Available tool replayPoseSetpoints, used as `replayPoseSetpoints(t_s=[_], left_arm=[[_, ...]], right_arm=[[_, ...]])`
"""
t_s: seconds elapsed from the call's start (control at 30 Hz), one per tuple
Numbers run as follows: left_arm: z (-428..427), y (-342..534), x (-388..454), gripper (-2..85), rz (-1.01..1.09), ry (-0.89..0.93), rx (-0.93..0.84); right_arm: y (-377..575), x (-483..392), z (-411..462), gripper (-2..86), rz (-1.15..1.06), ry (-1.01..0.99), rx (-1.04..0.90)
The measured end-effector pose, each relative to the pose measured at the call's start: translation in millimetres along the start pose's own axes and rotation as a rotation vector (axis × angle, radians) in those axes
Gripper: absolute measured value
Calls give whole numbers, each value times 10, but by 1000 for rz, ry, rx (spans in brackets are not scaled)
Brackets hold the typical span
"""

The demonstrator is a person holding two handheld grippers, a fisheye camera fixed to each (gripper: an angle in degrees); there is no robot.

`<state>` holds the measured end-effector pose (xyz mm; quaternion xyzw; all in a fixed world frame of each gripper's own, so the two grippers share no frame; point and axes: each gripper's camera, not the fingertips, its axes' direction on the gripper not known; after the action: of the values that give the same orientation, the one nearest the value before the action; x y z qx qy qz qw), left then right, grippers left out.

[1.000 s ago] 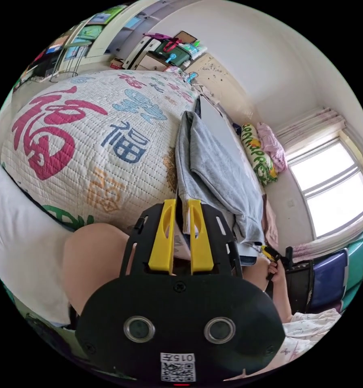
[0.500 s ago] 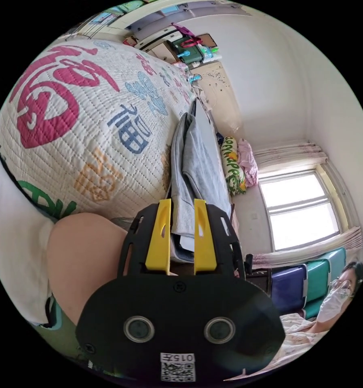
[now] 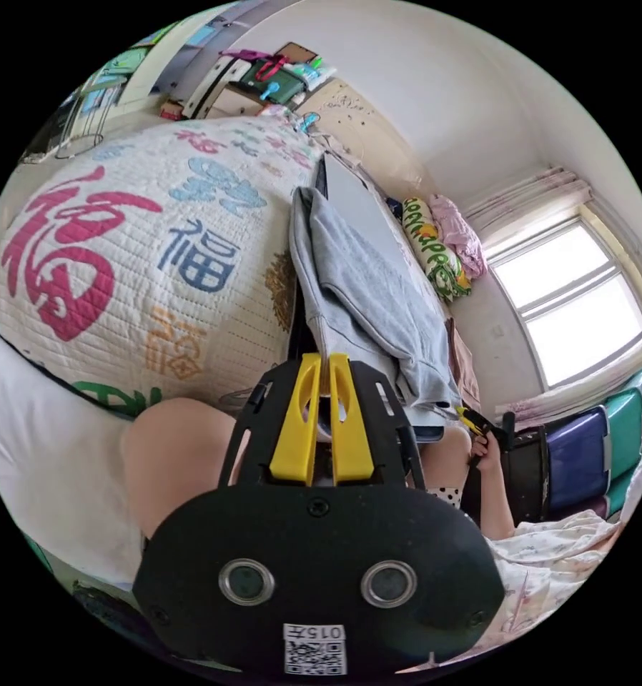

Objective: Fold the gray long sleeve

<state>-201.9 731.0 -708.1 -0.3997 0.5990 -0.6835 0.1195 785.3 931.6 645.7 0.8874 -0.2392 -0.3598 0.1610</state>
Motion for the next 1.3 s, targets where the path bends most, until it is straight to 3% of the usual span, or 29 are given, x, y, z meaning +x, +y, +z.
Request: replayPoseSetpoints(t_s=[0.17, 0.33, 0.53, 0.67, 0.8, 1.03, 1.3], left_arm=[[-298, 113, 261, 8, 70, -117, 8], [-193, 157, 384, 14, 139, -162, -75], [-750, 250, 494, 43, 170, -223, 116], [-801, 264, 616, 77, 195, -86, 112], [-325, 305, 825, 91, 215, 156, 19], [352, 268, 1241, 133, 306, 233, -106], [514, 68, 1413, 115, 310, 236, -181]], right_arm=[[381, -159, 22, 30, -111, 203, -68], [483, -138, 5, 43, -133, 211, -75], [621, 38, -619, 0, -143, 195, 23], [743, 85, -960, 5, -184, -75, 116], [727, 24, -681, 67, -201, -394, 38], [770, -84, -258, 110, -215, -492, -105], [758, 74, -351, 80, -255, -500, -170]])
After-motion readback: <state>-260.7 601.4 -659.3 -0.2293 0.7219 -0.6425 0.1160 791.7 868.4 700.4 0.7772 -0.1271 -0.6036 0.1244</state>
